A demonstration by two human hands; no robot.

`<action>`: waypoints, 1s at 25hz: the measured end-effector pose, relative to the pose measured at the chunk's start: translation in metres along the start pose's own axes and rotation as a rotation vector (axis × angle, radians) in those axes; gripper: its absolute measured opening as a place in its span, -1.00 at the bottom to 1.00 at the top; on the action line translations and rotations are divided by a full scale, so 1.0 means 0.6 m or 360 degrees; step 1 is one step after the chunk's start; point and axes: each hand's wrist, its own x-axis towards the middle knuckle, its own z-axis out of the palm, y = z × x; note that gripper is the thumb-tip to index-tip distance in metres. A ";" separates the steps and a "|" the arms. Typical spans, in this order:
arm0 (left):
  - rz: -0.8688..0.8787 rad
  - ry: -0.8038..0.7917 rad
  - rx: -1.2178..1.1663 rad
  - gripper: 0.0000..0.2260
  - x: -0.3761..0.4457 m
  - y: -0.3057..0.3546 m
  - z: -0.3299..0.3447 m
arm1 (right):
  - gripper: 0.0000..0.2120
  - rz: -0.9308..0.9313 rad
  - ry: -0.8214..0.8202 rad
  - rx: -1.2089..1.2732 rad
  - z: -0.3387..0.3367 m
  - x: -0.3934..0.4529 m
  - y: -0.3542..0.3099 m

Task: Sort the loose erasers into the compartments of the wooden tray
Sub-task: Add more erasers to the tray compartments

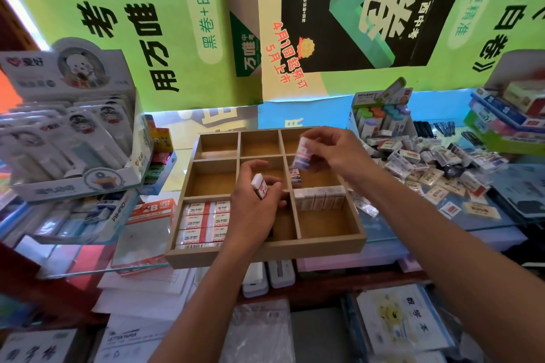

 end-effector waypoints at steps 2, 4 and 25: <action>0.0002 0.0028 0.0039 -0.71 0.001 -0.001 0.001 | -0.84 -0.0045 0.0120 -0.0624 -0.009 0.017 0.004; 0.0024 0.0031 0.0104 -0.70 0.002 -0.005 0.003 | -0.81 -0.0142 0.0017 -0.1185 0.007 0.028 0.013; 0.0143 -0.0200 0.0399 -0.32 -0.002 -0.007 0.001 | -0.76 -0.0372 -0.0719 -0.0499 0.029 -0.055 -0.018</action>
